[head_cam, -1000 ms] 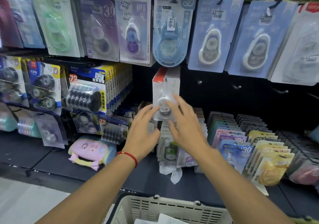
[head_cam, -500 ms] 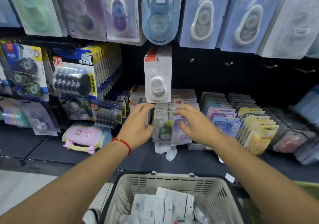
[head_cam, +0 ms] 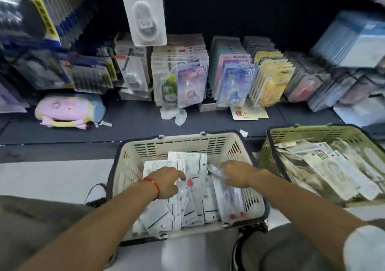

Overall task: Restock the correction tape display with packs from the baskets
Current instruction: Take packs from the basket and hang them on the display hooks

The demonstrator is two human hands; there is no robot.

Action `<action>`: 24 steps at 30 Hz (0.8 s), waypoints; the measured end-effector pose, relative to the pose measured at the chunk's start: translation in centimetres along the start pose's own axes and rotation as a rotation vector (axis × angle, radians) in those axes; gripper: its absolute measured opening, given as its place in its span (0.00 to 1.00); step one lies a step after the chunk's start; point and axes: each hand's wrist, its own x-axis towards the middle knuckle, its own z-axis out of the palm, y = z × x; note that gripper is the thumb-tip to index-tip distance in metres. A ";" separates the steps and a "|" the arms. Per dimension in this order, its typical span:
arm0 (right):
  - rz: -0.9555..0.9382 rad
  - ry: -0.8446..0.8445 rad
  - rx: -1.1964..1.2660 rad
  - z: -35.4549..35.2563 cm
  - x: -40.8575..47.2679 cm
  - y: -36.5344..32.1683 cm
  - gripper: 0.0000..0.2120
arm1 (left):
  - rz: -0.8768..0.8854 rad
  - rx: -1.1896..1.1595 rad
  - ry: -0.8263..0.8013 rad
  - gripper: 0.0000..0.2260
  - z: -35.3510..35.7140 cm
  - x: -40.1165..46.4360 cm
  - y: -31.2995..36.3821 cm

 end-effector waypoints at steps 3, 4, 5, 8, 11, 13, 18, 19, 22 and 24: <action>0.070 0.038 0.072 3.6 0.6 -1.8 0.32 | -0.064 -0.214 -0.015 0.22 5.7 -0.9 0.5; 0.080 0.075 0.061 4.4 1.0 -2.4 0.27 | -0.093 -0.288 0.003 0.21 7.0 -1.4 0.6; 0.091 0.123 0.041 5.0 1.3 -3.0 0.22 | -0.119 -0.355 0.028 0.20 8.0 -1.7 0.7; 0.130 0.263 0.059 5.1 1.4 -3.4 0.18 | -0.147 -0.498 0.125 0.20 8.8 -2.2 1.2; 0.105 0.458 0.322 2.8 0.6 -1.8 0.15 | -0.124 -0.594 0.252 0.20 7.7 -2.1 2.1; 0.085 0.648 0.481 0.5 0.0 -0.6 0.12 | -0.094 -0.660 0.355 0.20 6.7 -1.9 2.6; 0.064 0.716 0.932 -4.5 -0.5 0.8 0.12 | 0.063 -0.651 0.628 0.26 4.8 -1.6 4.2; 0.043 0.657 1.010 -4.9 -0.6 0.3 0.13 | 0.083 -0.620 0.641 0.30 4.6 -1.5 4.4; -0.080 0.493 1.272 -5.3 -0.6 -1.8 0.13 | 0.099 -0.581 0.583 0.38 4.4 -1.2 4.6; -0.194 0.288 1.487 -5.3 -0.6 -3.2 0.11 | 0.063 -0.598 0.609 0.36 4.7 -1.2 4.4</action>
